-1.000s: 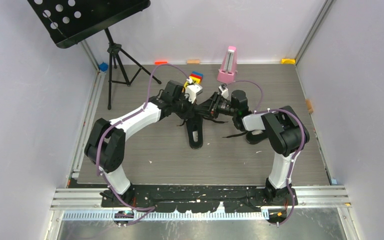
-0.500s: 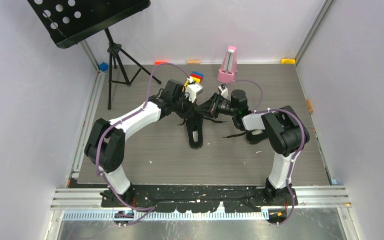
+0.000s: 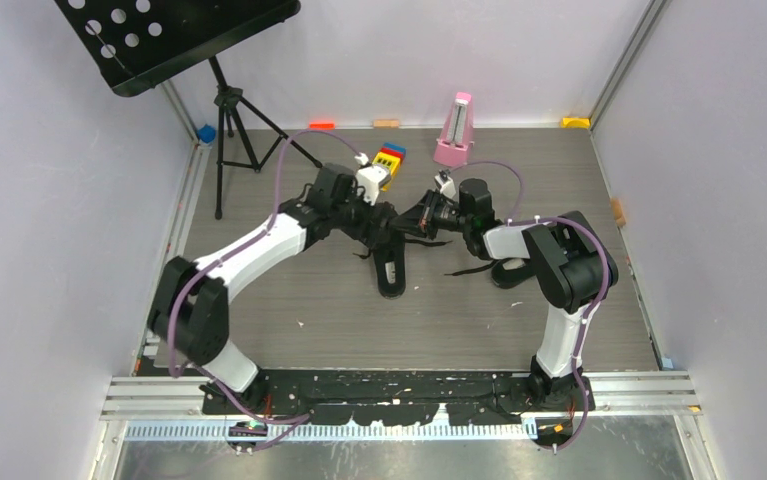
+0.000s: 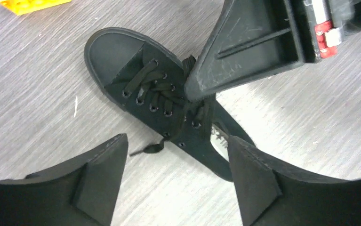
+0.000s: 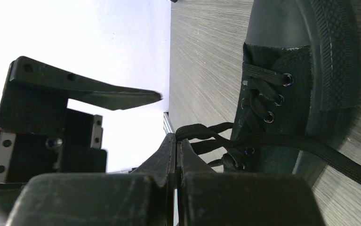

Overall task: Tie the shoes
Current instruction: Cross the shoelace with the shoelace.

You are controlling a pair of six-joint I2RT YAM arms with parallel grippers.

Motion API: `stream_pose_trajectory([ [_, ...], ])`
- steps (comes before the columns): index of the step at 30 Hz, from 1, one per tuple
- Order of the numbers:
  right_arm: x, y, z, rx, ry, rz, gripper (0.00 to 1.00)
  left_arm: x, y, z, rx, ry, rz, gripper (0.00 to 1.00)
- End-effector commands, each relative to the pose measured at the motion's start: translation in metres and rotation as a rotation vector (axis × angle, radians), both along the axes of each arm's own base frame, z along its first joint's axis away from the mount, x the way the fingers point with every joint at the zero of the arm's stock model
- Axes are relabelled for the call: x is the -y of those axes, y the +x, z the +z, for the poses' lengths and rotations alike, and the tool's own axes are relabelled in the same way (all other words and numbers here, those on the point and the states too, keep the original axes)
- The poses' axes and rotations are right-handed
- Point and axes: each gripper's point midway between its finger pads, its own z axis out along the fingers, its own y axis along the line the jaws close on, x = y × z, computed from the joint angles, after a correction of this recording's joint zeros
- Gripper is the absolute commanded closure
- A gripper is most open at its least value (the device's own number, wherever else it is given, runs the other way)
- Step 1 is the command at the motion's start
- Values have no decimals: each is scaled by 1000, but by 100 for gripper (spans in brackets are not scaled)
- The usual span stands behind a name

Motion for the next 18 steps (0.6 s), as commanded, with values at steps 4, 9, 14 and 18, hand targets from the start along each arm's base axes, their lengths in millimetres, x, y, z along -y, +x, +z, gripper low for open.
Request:
stream_pose_trajectory([
  [4,-1,1,25,123,-23,45,100,-32,26,74,-20,-356,227,0],
  [9,-2,-4,25,149,-62,66,100,-32,45,71,-302,-367,253,26],
  [14,-7,-10,31,180,-68,88,100,-10,61,50,-510,-337,220,35],
  [18,-9,-11,35,197,-70,92,100,9,62,30,-628,-276,188,40],
])
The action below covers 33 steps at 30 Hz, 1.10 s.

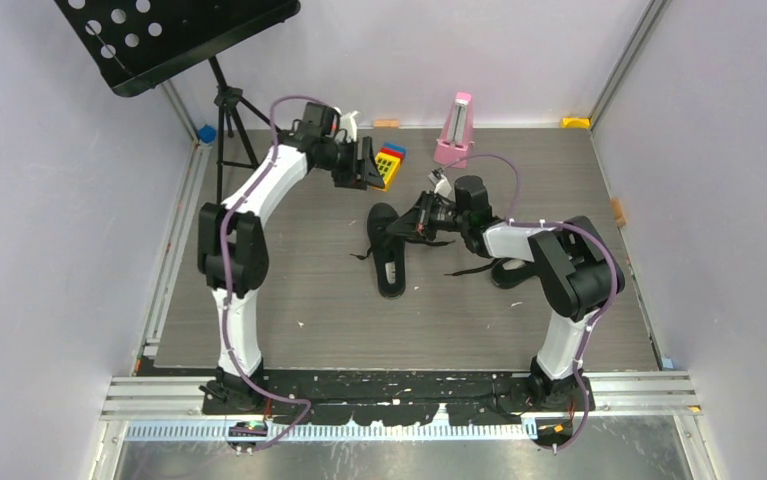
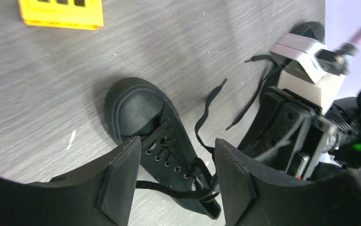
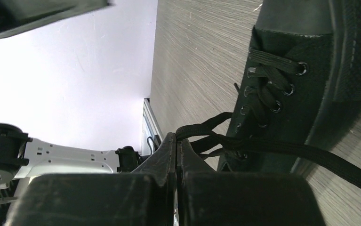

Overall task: Tie the shoes
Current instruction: Cross the shoelace with the shoelace, then wrap the shoelace around the shoelace.

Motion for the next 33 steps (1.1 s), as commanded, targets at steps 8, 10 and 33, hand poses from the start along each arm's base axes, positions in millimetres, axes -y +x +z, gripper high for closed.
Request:
stream_pose_trajectory([
  [8,-9,-3,40,141,23,44,100,66,-52,-30,-289,65,-270,42],
  [10,-9,-4,41,145,23,45,100,72,-53,-33,-315,61,-291,45],
  [33,-11,-12,45,151,14,49,100,100,-90,-102,-376,248,-443,55],
])
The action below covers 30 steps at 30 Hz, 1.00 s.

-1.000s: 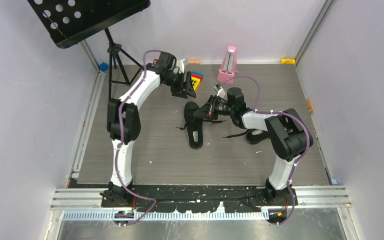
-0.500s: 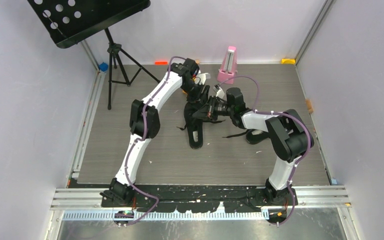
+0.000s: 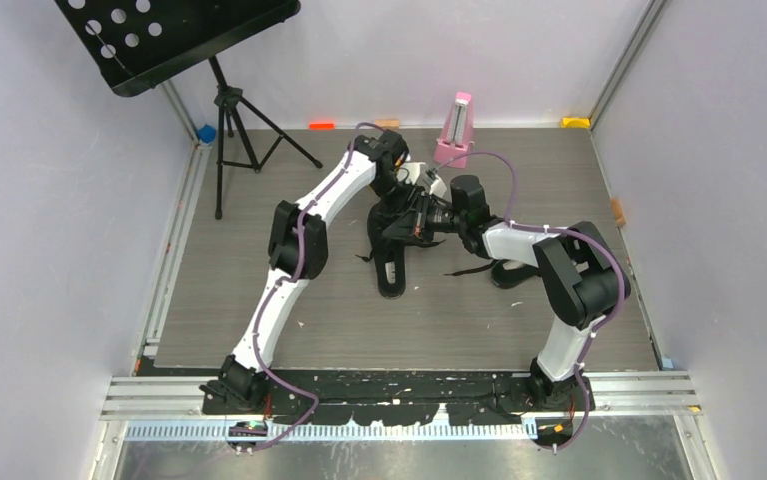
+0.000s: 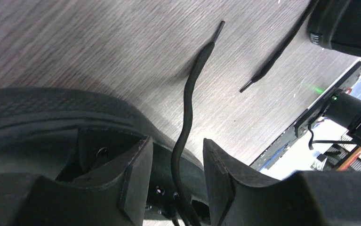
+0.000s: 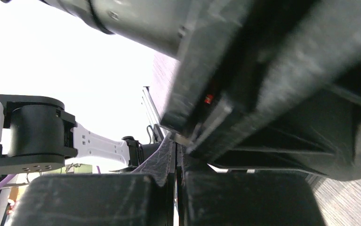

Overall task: Tie the shoes
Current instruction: Wrap the shoelace around the shoelace.

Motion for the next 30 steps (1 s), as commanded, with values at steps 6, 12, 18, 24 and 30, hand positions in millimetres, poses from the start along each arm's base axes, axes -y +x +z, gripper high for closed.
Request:
stream_pose_trajectory([
  [6,-3,6,30,115,31,-9,100,23,-34,-7,-39,-1,-117,55],
  [12,-2,5,28,112,27,-14,100,21,-41,-20,-66,26,-129,63],
  [18,-2,6,28,111,26,-17,100,23,-45,-21,-60,24,-151,84],
  [24,-2,6,28,110,23,-19,100,20,-41,-24,-46,52,-140,73],
  [30,-2,6,28,110,23,-18,100,22,-30,-14,-18,20,-115,97],
])
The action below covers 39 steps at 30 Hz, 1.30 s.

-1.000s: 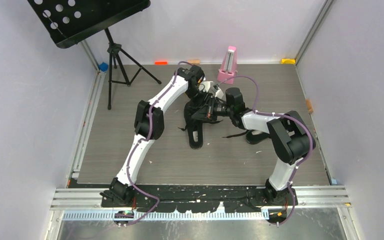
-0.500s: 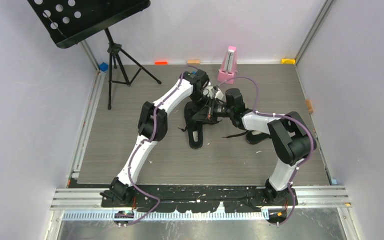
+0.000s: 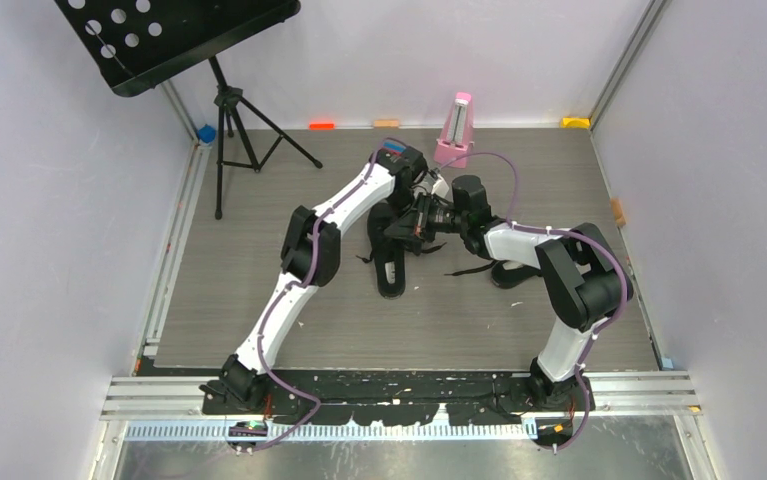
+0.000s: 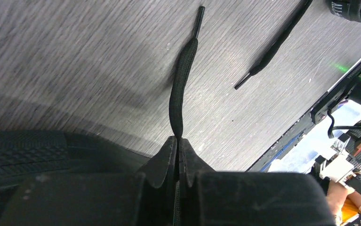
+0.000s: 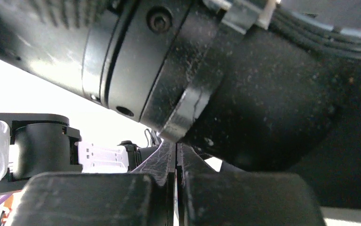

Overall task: Tie the shoes
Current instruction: Wrap the shoelace around the shoelace.

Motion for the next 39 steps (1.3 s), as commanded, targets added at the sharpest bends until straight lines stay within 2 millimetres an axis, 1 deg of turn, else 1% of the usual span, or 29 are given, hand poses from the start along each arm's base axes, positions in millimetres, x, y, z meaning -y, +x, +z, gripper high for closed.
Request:
stream_pose_trajectory([
  [1,-3,5,28,101,33,3,100,0,11,18,23,-44,32,100],
  [5,-2,4,28,101,29,3,100,-5,30,43,64,-102,90,100],
  [10,-2,4,27,102,25,1,100,-21,61,70,120,-165,220,100],
  [11,-2,4,27,104,24,2,100,-26,67,74,130,-177,250,100],
  [12,-2,3,27,102,24,3,100,-31,74,85,152,-197,281,100],
  [16,0,3,26,105,11,-3,100,-55,90,103,198,-228,384,100],
  [17,0,4,25,104,9,-5,100,-64,92,102,205,-221,411,100],
  [21,0,5,23,101,2,-16,100,-90,97,111,252,-211,498,100],
  [24,1,8,23,102,0,-24,100,-109,97,111,276,-194,582,100],
  [26,1,9,23,103,-1,-28,100,-120,93,107,279,-183,622,100],
  [27,1,9,24,103,-1,-29,100,-125,90,109,290,-182,636,100],
  [30,0,11,26,109,0,-29,100,-137,82,100,297,-148,663,100],
  [32,0,11,28,113,1,-27,100,-144,75,89,282,-118,670,100],
  [34,0,11,28,113,1,-25,100,-148,69,80,260,-103,674,100],
  [37,0,11,27,109,-1,-24,100,-149,63,72,233,-99,670,100],
  [39,0,13,26,105,-4,-26,100,-149,61,72,232,-107,673,100],
])
